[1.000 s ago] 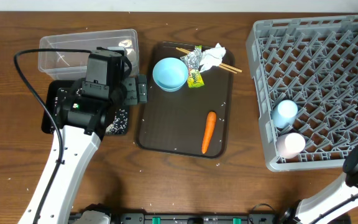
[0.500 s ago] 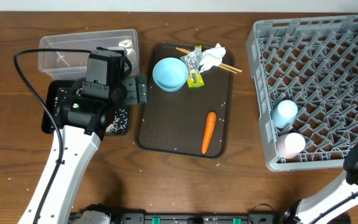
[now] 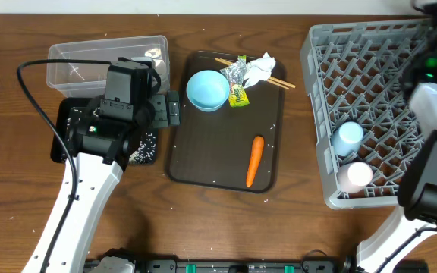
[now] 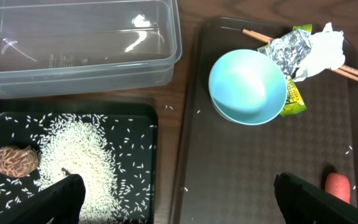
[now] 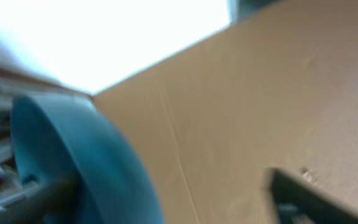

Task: Sort waste into correct bins and load items into the dishwasher rack
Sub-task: 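Withdraw the right gripper from the rack toward the light-blue bowl, then grasp the light-blue bowl with right gripper and lift it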

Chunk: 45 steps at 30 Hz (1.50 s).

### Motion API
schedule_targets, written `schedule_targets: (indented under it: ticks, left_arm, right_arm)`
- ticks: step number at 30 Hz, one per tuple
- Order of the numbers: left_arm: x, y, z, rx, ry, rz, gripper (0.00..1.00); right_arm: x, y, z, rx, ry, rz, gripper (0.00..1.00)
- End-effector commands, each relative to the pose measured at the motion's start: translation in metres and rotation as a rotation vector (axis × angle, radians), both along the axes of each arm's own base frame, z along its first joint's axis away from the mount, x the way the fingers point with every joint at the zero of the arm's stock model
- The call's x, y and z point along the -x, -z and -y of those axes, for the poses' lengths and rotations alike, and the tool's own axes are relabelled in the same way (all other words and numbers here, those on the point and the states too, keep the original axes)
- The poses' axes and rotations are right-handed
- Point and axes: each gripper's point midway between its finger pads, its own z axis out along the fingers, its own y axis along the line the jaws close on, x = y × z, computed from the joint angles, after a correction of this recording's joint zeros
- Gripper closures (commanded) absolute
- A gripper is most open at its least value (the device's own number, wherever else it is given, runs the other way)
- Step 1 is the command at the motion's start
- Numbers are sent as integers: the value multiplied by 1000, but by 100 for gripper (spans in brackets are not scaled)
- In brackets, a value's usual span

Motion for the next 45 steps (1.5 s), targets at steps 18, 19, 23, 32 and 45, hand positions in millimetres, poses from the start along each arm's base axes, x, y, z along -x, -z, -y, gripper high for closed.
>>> schedule_targets:
  ticks: [18, 19, 23, 32, 45]
  left_arm:
    - [-3, -5, -2, 0, -8, 9, 2]
    - [-3, -5, -2, 0, -8, 9, 2]
    - [-3, -5, -2, 0, -8, 9, 2]
    - [-3, -5, -2, 0, -8, 9, 2]
    - [-3, -5, -2, 0, -8, 9, 2]
  right_arm:
    - [-3, -79, -182, -210, -247, 253, 1]
    - [-9, -59, -208, -286, -313, 201, 1]
    - [-9, 4, -294, -652, -497, 80, 1]
    - [40, 77, -456, -1483, -679, -207, 1]
    - [65, 191, -515, -1609, -502, -437, 17]
